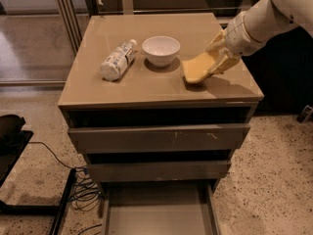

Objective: Pick sponge from bottom drawer and place on counter

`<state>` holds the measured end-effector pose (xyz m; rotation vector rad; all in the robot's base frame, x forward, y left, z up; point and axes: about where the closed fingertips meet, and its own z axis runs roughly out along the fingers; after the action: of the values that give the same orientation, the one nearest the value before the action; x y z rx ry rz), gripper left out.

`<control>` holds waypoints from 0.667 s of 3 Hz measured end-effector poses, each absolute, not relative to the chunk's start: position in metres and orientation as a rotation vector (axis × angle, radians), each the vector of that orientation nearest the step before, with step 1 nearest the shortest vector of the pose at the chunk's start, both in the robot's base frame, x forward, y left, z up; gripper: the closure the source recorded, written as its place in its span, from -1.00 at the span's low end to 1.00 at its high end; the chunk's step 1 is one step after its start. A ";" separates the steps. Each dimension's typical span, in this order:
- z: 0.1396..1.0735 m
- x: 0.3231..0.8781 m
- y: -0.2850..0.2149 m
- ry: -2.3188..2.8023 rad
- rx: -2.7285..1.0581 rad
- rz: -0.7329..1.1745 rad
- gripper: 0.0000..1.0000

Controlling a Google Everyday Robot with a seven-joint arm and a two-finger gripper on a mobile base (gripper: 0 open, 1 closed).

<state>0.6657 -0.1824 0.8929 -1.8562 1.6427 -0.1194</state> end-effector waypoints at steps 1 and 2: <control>0.893 0.666 -0.182 1.643 -1.856 -0.119 -0.28; 0.893 0.666 -0.182 1.643 -1.856 -0.119 -0.77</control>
Offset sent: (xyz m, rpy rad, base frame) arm 0.0000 0.0000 0.0000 0.0000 0.0000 0.0000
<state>0.6657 -0.1823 0.8928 -1.8563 1.6427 -0.1192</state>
